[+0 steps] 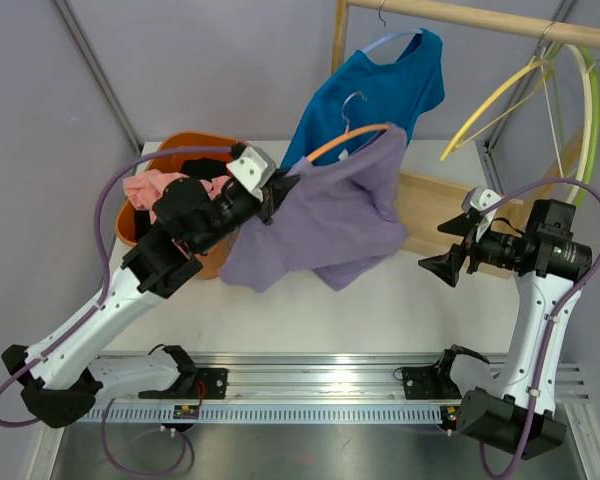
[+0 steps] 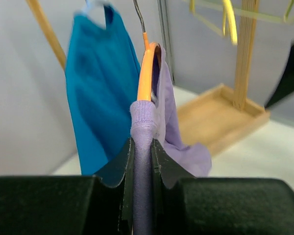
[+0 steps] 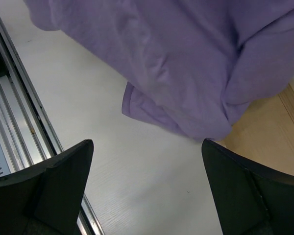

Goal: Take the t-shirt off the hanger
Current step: Pass the hanger from the left arm to the right

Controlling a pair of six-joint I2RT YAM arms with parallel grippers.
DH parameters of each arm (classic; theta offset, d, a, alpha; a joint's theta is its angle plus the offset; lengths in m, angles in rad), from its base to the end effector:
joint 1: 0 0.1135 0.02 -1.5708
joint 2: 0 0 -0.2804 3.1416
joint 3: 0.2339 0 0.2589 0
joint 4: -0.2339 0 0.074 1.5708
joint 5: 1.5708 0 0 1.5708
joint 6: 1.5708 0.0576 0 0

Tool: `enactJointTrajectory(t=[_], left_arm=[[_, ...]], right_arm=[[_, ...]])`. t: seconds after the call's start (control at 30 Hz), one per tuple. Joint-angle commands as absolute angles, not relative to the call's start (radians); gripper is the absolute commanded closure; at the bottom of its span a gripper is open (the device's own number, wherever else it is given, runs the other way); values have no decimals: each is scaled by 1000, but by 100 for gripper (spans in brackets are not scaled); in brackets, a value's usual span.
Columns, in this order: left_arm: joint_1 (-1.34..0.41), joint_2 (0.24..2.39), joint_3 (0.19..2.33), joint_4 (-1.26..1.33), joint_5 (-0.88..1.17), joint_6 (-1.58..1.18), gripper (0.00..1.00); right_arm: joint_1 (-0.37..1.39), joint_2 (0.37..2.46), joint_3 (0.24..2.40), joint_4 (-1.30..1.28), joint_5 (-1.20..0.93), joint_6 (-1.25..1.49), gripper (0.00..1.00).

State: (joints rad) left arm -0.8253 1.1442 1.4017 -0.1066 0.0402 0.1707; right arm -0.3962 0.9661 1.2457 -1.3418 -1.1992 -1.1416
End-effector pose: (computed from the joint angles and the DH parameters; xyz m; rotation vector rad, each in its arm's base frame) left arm 0.1762 -0.1943 0.5107 0.7194 1.2524 -0.5676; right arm 0.1428 -0.0016 0.3885 -1.0106 1.6538 0.5925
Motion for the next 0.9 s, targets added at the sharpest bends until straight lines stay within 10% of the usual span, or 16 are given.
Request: enactJointTrajectory(t=[0.0,0.37,0.87], left_arm=[[-824,1013,1225,-133,30,118,100],[-825,658,821,-243,355,-66,100],[-828,713,729,41,554,-262,100]], right_arm=[[-382,995,1310,-1631,-1249,-1181,1],[-43,1054,1292,-1499,-1206,-1103,0],[221,1137,1218,-1330,-1147,-1069,3]])
